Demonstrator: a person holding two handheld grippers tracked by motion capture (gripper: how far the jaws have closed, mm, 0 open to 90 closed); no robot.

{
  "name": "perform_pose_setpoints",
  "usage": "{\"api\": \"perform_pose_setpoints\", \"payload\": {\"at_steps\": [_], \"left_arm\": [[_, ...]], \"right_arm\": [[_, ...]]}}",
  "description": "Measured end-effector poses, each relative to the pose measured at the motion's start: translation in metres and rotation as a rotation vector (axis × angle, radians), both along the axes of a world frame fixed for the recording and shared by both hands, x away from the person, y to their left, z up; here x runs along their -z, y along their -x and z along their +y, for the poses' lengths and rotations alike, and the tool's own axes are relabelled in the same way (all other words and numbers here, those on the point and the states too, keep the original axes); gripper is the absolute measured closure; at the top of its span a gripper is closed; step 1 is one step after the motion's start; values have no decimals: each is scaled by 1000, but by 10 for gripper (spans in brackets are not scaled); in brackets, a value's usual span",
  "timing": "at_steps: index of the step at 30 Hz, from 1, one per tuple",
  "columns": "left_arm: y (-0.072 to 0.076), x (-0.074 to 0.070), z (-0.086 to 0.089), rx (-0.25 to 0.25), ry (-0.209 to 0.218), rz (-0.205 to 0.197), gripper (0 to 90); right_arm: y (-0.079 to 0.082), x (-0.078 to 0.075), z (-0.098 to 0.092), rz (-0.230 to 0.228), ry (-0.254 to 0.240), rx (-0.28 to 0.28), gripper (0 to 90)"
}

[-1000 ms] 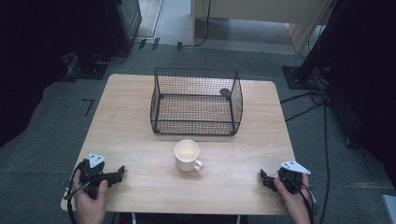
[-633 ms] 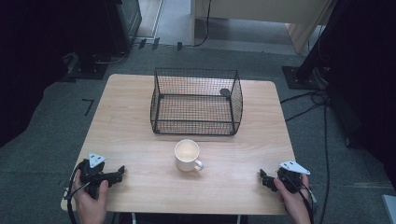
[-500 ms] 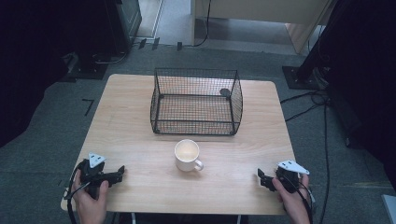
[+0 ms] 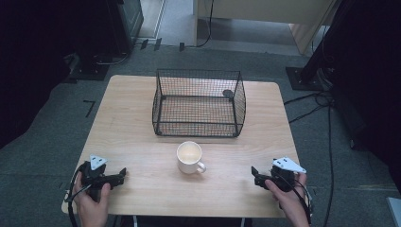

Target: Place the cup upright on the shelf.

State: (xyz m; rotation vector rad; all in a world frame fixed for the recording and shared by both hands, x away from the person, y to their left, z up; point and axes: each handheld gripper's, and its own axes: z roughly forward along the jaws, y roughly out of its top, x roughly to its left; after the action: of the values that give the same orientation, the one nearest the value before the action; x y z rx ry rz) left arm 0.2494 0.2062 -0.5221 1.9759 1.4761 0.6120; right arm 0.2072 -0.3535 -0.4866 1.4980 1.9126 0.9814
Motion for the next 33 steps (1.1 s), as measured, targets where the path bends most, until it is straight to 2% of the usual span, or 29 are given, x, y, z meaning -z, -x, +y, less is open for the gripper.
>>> {"api": "perform_pose_setpoints", "payload": {"at_steps": [7,23,25,33], "left_arm": [[0,0,0,0,0,0,0],[0,0,0,0,0,1,0],[0,0,0,0,-1,1,0],[0,0,0,0,-1,2,0]], "right_arm": [[-4,-10,25,-26,0,-67,89],[-9,-15,67,-50,17,-151,105],[-9,-16,75,-48,-4,-159,110],[-7,-20,100,-62,-29,-209,140]]}}
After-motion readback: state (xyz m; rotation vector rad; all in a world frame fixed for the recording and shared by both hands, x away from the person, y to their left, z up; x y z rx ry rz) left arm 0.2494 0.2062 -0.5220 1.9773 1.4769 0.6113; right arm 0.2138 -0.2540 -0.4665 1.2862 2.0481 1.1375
